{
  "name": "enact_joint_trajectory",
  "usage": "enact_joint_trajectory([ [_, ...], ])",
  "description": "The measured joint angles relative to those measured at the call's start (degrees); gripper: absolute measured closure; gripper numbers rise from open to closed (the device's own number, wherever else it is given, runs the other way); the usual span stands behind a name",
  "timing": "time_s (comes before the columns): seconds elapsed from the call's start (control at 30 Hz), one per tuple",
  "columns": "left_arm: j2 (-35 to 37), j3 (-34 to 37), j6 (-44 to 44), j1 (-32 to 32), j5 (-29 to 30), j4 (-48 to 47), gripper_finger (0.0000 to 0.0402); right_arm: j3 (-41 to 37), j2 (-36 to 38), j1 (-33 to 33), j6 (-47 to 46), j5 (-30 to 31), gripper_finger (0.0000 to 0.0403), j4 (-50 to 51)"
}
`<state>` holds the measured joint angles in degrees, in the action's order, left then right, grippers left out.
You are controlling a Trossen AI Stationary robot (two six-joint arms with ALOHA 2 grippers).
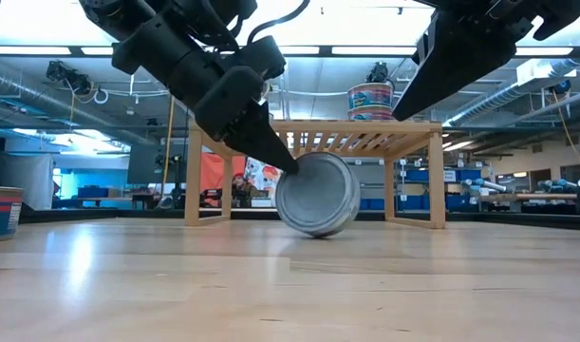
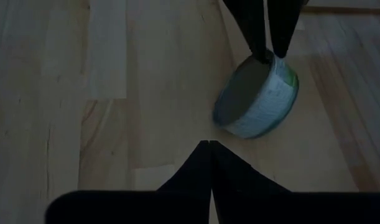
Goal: Stack canned seafood by type on shelf
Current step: Stack the green tuna can on top of the other green tuna can on the shelf
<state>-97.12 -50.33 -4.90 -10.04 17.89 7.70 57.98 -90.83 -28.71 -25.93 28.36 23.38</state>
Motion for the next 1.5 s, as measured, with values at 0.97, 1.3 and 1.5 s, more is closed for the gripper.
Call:
enact_joint_trajectory([
  [0.97, 0.0, 0.0, -5.7, -5.7, 0.2, 1.2, 0.0378, 0.0, -6.0, 3.8, -10.4, -1.0, 0.0344, -1.4],
  [1.3, 0.0, 0.0, 0.4, -6.3, 2.1, 2.3, 0.0315, 0.0, -6.4, 4.1, -9.6, -1.0, 0.0233, -1.4],
  [1.5, 0.0, 0.0, 4.8, -5.8, 3.2, 4.9, 0.0240, 0.0, -6.4, 4.1, -8.5, -1.0, 0.0207, -1.5],
])
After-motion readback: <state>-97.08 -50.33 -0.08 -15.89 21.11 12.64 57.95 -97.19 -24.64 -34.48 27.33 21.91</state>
